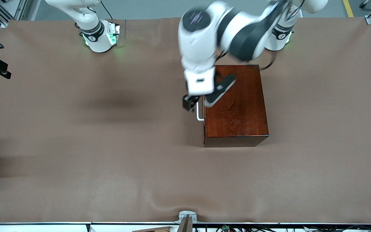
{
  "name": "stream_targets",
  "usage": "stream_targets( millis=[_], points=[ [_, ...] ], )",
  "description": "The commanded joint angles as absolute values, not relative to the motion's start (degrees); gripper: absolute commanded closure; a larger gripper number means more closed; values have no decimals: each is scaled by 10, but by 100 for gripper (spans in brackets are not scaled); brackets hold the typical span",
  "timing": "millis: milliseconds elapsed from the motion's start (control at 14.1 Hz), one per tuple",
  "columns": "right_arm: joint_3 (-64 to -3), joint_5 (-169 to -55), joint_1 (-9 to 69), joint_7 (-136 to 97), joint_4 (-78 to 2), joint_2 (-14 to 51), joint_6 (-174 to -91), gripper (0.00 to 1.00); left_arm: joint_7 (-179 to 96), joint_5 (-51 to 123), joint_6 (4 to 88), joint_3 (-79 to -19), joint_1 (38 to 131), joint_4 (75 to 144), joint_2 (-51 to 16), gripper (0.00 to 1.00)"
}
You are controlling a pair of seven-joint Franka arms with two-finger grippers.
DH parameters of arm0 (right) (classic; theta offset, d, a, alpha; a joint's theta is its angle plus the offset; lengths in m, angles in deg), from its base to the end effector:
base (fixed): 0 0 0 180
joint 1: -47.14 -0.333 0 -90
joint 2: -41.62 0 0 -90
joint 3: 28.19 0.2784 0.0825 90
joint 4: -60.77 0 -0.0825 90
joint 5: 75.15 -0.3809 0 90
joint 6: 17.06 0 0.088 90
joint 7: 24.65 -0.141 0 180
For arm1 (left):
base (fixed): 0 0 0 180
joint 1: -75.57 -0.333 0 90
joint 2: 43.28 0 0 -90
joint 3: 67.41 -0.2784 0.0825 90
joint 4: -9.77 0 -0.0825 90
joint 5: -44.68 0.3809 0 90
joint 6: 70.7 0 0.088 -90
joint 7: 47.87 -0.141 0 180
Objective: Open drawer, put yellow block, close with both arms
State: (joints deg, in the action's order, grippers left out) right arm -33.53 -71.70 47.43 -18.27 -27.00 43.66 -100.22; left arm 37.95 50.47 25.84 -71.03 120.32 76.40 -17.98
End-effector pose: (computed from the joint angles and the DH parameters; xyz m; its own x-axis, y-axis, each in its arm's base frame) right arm 0.5243 -0.0616 0.5801 0.9987 0.0061 -0.0508 0.0087 -0.9986 0.0514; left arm 0.5124 -0.4410 0.4871 0.7114 0.6901 0.1331 0.6877 -0.7226 0.0707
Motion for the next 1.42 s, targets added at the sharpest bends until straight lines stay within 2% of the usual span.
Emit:
stream_targets(
  millis=[0,640,1137,1350],
  points=[
    [-331,-708,478,-176,-262,433,-996,0,249,492,216,-707,1145,802,-249,0],
    [-331,-708,478,-176,-262,433,-997,0,-112,467,102,-706,976,806,-312,0],
    [-331,-708,481,-176,-262,433,-999,0,-357,466,106,-694,838,960,-429,0],
    [-331,-708,480,-176,-262,433,-999,0,-420,466,132,-692,813,1034,-484,0]
  ],
)
